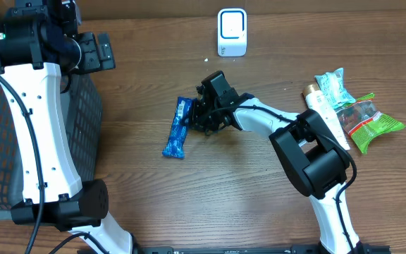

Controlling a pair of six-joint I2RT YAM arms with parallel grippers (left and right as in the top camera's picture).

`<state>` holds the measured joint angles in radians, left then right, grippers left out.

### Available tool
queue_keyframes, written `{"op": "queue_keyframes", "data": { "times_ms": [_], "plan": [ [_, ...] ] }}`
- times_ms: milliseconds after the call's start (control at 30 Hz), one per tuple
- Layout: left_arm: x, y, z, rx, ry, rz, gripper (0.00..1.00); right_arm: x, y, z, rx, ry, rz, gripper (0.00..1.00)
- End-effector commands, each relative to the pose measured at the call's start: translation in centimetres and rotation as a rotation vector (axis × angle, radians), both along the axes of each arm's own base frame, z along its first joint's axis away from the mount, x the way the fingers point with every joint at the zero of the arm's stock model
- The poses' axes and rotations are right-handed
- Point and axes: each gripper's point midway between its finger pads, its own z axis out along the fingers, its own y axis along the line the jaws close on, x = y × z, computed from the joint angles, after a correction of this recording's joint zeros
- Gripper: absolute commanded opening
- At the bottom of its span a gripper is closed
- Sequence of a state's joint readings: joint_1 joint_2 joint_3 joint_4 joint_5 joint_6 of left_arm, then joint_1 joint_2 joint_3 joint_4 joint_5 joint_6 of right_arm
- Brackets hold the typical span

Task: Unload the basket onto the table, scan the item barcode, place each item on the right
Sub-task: 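Reach the right gripper to the blue snack bar and grasp it, then lift the snack bar and carry it toward the white scanner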

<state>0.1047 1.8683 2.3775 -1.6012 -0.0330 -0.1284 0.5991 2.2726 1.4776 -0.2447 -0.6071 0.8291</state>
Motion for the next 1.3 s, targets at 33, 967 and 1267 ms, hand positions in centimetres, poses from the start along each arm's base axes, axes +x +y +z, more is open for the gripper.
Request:
{"op": "queue_keyframes", "data": {
  "times_ms": [33, 967, 1267],
  "plan": [
    [-0.4, -0.4, 1.4, -0.005, -0.042, -0.004, 1.0, 0.8, -2.5, -1.5, 0.011, 0.04, 0.003, 0.04],
    [-0.4, -0.5, 1.4, -0.006, -0.043, -0.005, 1.0, -1.3, -14.1, 24.4, -0.167, -0.781, 0.279, 0.04],
    [-0.4, -0.5, 1.4, -0.006, -0.042, -0.005, 1.0, 8.5, -19.4, 21.3, -1.001, -1.055, 0.146, 0.04]
  ]
}}
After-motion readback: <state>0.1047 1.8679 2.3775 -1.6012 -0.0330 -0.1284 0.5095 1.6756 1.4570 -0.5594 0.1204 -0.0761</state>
